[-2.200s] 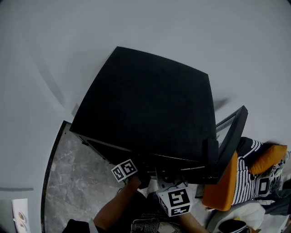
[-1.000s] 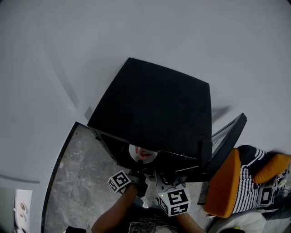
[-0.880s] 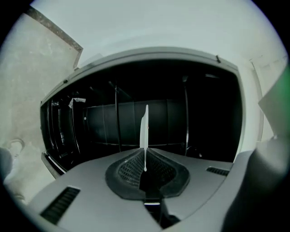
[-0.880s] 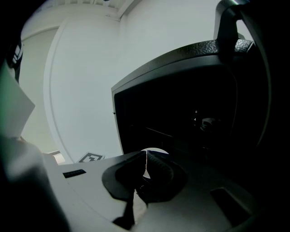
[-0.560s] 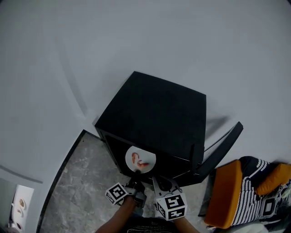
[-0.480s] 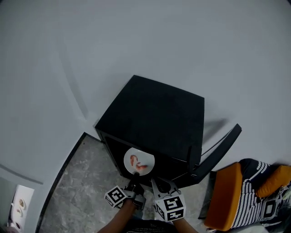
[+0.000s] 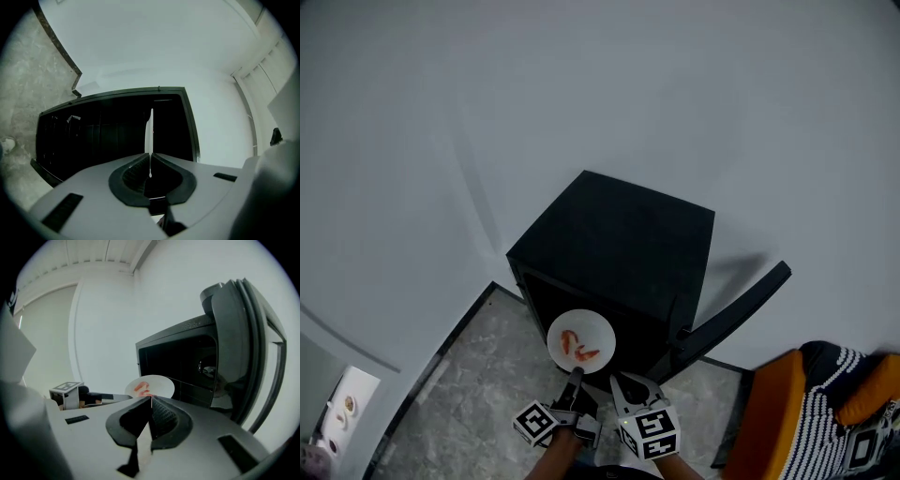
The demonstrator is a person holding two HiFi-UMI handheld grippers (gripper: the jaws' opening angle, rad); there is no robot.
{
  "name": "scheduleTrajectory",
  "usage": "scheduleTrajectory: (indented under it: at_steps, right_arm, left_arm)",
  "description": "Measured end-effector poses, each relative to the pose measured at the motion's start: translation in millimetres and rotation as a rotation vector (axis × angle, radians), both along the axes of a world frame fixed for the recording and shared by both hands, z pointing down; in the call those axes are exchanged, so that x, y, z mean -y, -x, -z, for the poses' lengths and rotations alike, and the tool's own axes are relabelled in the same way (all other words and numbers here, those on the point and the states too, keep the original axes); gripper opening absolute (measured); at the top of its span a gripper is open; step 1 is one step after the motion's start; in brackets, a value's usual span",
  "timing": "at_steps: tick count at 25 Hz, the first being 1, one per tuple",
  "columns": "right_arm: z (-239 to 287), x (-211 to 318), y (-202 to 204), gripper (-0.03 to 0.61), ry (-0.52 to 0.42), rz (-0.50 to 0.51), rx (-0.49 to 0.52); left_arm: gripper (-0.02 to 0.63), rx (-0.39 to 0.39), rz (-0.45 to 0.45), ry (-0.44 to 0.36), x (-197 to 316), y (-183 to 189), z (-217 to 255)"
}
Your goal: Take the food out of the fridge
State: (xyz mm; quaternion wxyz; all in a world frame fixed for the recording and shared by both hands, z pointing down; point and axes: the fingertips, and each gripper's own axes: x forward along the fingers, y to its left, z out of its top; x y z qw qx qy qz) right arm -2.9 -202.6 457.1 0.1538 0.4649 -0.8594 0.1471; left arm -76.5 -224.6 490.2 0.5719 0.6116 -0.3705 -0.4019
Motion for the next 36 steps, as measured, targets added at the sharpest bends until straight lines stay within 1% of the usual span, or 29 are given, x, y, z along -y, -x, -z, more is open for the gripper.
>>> scheduleTrajectory:
  at_steps: [2,6,12,15,18,28,36]
  right_arm:
    - [1.9,-8.4,-3.3,0.023,-0.009,0.015,0.008]
    - [4.4,-27.0,-9.7,0.023,-0.027,0.042,0.024]
    - [7.9,-61.8,-15.2,0.021,-0.040,0.079,0.048]
    - [13.7,-75.3,-17.8,0.021,-0.054,0.074,0.065]
    - [16.2,-88.6,-21.4,0.021,-0.064,0.065,0.069]
    - [17.5,-124.3,-19.9,0.021,-0.071,0.045,0.075]
    - [17.5,-137.4,-17.2,0.021,-0.072,0.045,0.069]
  left_arm:
    - [0.020,0.023,0.023,0.005,-12.8,-0.7,0.3]
    - [0.020,-0.016,0.056,-0.023,-35.6,-11.3,19.6]
    - [0.020,-0.005,0.090,-0.032,-75.2,-17.1,31.7]
    - [0.020,0.035,0.095,-0.046,-92.1,-14.1,35.8]
    - [0.020,0.005,0.103,-0.066,-107.7,-17.5,45.9]
    - [0.020,-0.006,0.110,-0.091,-145.6,-11.3,51.2]
    - [0.020,-0.020,0.095,-0.088,-158.8,-12.8,50.6]
